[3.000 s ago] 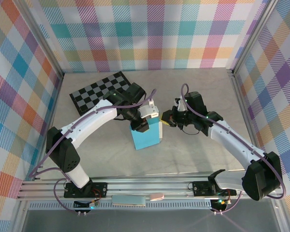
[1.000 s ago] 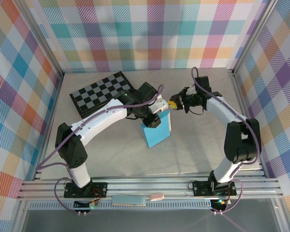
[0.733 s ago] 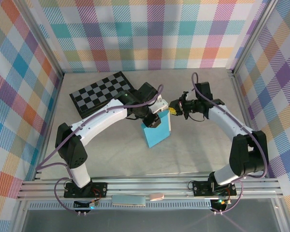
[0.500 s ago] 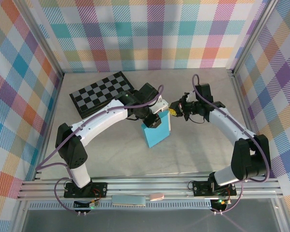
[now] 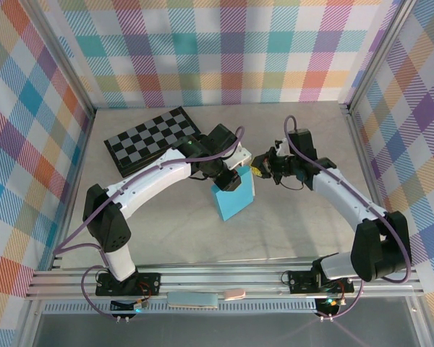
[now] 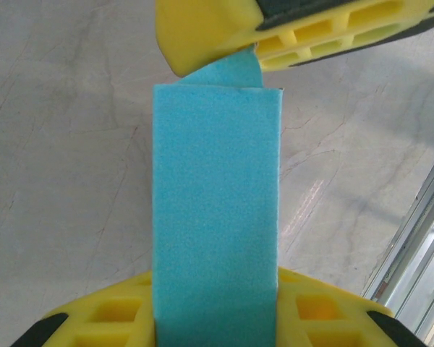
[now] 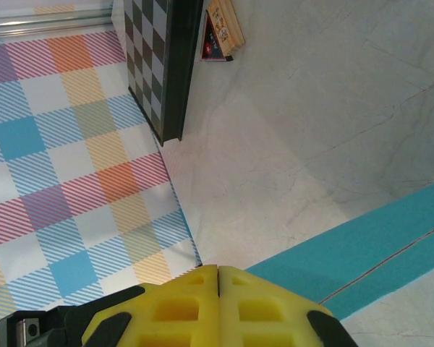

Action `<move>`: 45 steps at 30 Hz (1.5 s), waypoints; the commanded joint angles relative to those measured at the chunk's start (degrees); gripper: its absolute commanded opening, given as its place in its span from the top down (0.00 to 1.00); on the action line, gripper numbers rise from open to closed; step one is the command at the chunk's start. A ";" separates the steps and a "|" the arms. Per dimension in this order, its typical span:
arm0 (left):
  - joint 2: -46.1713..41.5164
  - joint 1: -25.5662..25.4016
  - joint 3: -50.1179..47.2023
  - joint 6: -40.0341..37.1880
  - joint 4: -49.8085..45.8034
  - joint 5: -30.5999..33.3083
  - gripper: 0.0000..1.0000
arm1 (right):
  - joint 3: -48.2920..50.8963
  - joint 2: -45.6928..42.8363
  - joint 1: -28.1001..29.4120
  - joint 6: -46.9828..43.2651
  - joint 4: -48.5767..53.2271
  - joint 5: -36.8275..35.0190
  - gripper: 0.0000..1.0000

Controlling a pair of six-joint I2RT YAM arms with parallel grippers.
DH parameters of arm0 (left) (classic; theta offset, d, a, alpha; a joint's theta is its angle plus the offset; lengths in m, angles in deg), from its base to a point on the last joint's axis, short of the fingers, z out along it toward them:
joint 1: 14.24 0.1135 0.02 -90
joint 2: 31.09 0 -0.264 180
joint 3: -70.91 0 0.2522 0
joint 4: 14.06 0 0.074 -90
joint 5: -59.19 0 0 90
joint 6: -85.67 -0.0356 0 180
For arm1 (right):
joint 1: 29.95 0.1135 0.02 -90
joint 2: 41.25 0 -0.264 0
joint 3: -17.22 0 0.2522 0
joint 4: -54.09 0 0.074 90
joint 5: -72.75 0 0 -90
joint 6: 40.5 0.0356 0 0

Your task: Fold the paper box

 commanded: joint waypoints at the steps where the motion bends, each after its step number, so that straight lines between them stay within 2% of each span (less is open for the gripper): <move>1: 3.26 -0.13 0.48 1.77 0.89 2.29 0.85 | 0.78 -1.46 3.61 -0.42 1.63 3.22 0.96; 8: 3.45 -0.16 0.51 3.42 2.12 2.26 0.84 | -1.26 -1.41 8.85 -1.16 3.84 0.57 0.96; 11: 3.12 -0.17 -0.08 3.35 2.53 2.56 0.87 | -1.68 -1.57 8.46 -0.93 4.62 0.52 0.96; 14: 1.14 0.35 -2.41 2.73 4.32 2.52 0.97 | -2.91 -2.04 4.29 -2.48 6.54 1.10 0.92; 20: -6.08 3.17 -11.92 1.55 14.40 -5.97 1.00 | -3.92 -1.17 -9.56 -7.35 11.37 3.94 0.78; 23: -7.27 4.68 -14.23 0.24 15.25 -8.35 1.00 | -3.00 2.42 -14.90 -11.25 11.08 4.78 0.77; 26: -8.91 6.13 -17.01 0.03 18.66 -10.78 1.00 | -1.78 8.57 -17.19 -13.69 6.93 6.42 0.78; 31: -10.55 7.52 -20.77 1.89 23.72 -12.30 1.00 | -4.96 19.28 -16.56 -15.21 2.35 9.76 0.83; 36: -10.85 7.79 -22.72 2.84 25.05 -11.46 1.00 | -7.06 24.90 -12.25 -16.43 2.64 9.77 0.87; 40: -11.00 8.40 -23.87 4.06 25.74 -10.23 1.00 | -5.05 25.91 -9.23 -15.61 1.90 9.55 0.92; 45: -11.68 8.83 -26.42 7.25 28.45 -7.19 1.00 | 1.03 19.51 -8.28 -15.38 3.01 6.71 0.95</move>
